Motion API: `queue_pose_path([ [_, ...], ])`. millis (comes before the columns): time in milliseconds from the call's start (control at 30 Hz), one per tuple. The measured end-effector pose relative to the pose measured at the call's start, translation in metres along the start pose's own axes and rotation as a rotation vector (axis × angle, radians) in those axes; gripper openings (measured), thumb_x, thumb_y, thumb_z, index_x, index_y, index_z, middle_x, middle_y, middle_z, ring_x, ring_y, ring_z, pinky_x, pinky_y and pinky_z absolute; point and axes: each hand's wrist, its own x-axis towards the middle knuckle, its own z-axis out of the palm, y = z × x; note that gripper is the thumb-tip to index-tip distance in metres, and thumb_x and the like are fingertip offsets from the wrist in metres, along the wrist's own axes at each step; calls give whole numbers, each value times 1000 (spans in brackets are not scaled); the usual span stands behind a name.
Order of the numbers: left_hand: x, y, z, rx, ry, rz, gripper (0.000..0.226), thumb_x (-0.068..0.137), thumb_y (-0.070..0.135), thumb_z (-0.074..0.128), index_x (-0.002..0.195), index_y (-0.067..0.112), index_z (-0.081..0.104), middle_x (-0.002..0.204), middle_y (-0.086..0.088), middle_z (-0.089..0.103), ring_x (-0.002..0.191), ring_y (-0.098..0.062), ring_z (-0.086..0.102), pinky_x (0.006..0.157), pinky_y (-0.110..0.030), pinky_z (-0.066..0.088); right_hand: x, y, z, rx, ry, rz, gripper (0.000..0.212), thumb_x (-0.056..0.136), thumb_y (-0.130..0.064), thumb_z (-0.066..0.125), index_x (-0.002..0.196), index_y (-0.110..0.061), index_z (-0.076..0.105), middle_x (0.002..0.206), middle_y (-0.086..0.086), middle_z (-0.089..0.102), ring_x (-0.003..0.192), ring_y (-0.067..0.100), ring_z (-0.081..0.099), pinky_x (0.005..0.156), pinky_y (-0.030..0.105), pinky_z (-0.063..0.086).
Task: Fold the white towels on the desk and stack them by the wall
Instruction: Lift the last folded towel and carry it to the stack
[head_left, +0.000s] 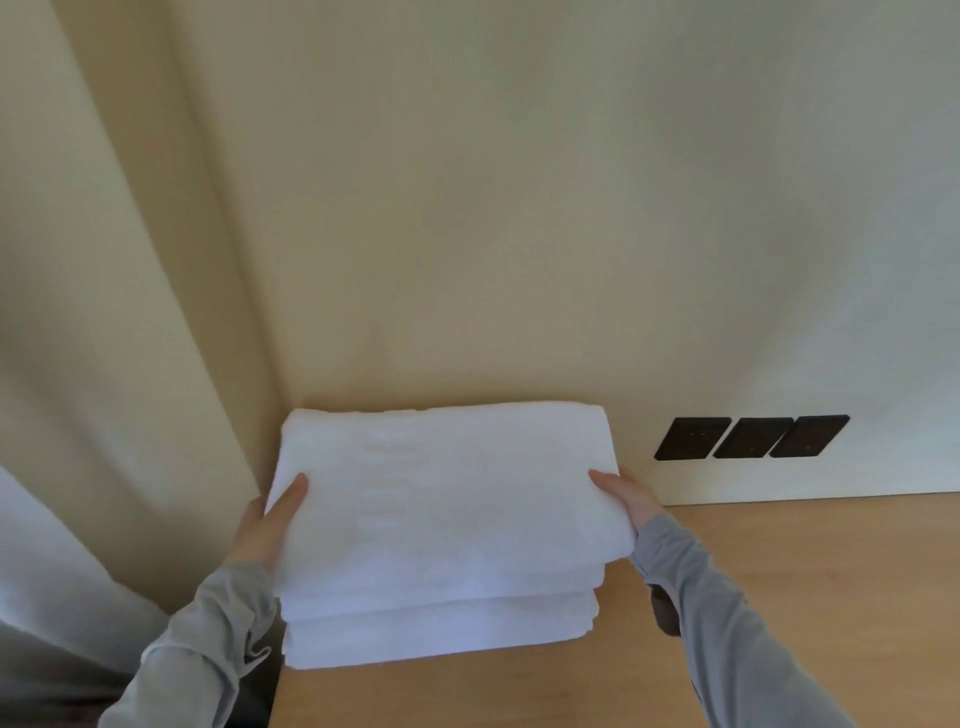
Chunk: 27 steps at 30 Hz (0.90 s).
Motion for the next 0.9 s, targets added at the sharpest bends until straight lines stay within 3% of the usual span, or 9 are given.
queue_pose_path([
  [167,3,-3,-1,32,9,3,65,84,50,59,135,13,40,122,-14,54,94,-32,53,83,-42,39,3,-3,-3,-20,6,164,37,79,-25,64,110,-7,56,92,15,63,83,33,59,70,42,49],
  [300,3,-5,-2,203,78,17,68,85,59,51,134,11,44,127,-15,53,105,-36,51,92,-44,38,7,-19,6,-268,53,188,48,82,-46,63,115,-13,53,101,10,62,90,31,59,79,42,47],
  [433,-6,-1,2,429,204,93,65,86,64,43,120,10,55,100,-10,56,90,-31,48,83,-38,38,14,-20,14,-551,161,52,59,88,-56,47,127,-13,43,105,4,49,92,26,48,82,37,34],
  [567,-9,6,6,408,159,88,62,86,63,46,122,12,53,113,-13,58,96,-33,50,86,-39,37,13,-7,13,-565,168,12,60,89,-57,43,129,-12,41,112,8,52,92,25,47,83,37,33],
  [667,-7,4,2,390,153,115,59,85,59,52,123,15,54,118,-10,59,95,-31,51,86,-38,40,13,-3,13,-569,173,24,65,89,-57,42,137,-13,35,126,10,50,103,29,47,87,38,32],
  [800,-7,4,3,255,97,-44,71,81,60,57,127,7,49,123,-14,55,97,-32,50,89,-41,39,13,0,13,-521,180,130,79,84,-66,44,143,-15,31,142,11,42,122,34,44,97,43,33],
  [900,-12,7,5,251,82,-76,69,82,60,56,125,7,51,121,-15,56,97,-33,50,89,-41,39,11,1,14,-531,184,143,81,84,-66,43,143,-13,31,144,12,40,126,34,41,104,45,30],
])
